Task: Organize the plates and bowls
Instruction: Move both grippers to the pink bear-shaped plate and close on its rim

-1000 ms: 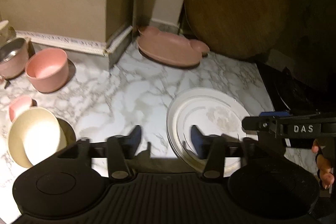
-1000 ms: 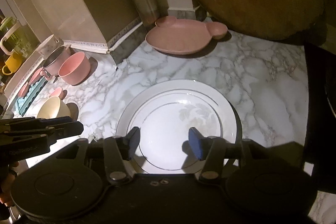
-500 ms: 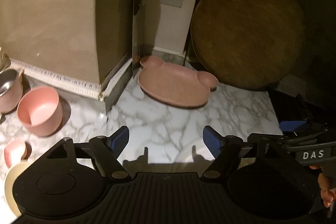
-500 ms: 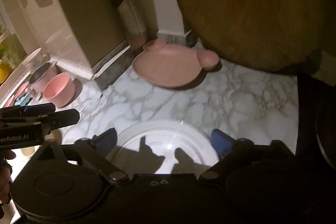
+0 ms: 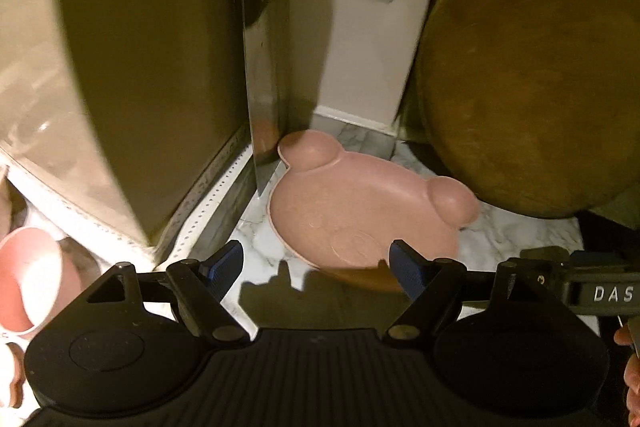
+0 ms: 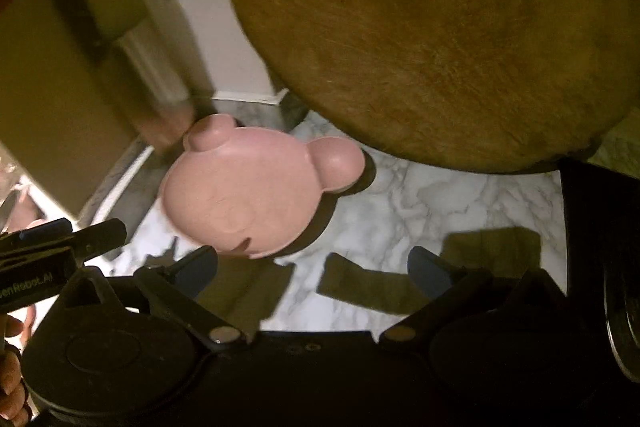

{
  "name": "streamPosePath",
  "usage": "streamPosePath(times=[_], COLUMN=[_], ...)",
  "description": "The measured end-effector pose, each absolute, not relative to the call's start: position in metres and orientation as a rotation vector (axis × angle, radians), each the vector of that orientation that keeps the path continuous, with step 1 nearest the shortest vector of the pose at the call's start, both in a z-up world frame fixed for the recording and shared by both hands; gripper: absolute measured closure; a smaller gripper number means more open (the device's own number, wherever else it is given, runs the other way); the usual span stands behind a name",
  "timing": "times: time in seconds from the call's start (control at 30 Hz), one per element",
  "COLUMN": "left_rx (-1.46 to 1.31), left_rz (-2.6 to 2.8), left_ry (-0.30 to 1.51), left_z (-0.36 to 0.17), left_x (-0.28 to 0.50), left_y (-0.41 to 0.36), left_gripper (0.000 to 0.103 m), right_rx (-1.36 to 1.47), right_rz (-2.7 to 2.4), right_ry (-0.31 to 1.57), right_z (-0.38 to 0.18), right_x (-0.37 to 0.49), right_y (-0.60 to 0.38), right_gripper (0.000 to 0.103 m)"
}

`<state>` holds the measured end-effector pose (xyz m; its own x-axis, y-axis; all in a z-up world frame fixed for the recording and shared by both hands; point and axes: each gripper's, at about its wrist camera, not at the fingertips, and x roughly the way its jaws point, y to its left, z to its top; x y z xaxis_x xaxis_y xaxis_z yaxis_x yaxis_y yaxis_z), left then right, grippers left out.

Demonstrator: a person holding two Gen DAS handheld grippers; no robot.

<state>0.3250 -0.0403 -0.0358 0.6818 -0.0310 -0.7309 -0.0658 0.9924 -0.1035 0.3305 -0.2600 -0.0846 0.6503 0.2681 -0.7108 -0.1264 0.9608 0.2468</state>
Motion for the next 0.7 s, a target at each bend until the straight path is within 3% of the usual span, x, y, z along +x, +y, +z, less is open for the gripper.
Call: streamPosePath(times=[0.43, 0.7], left_rx=[-0.101, -0.101], left_rz=[0.091, 0.102], left_ry=[0.92, 0.944], left_z=[-0.081, -0.092], left_x=[0.401, 0.419], left_y=[-0.043, -0.043], left_gripper=[0.023, 0.023], right_rx=[0.187, 0.234], right_rz=[0.243, 0.263], right_ry=[0.964, 1.024], right_z=[-0.118, -0.132], right_x=[0.412, 0.433], right_y=[-0.242, -0.238], right_gripper=[0.013, 0.038])
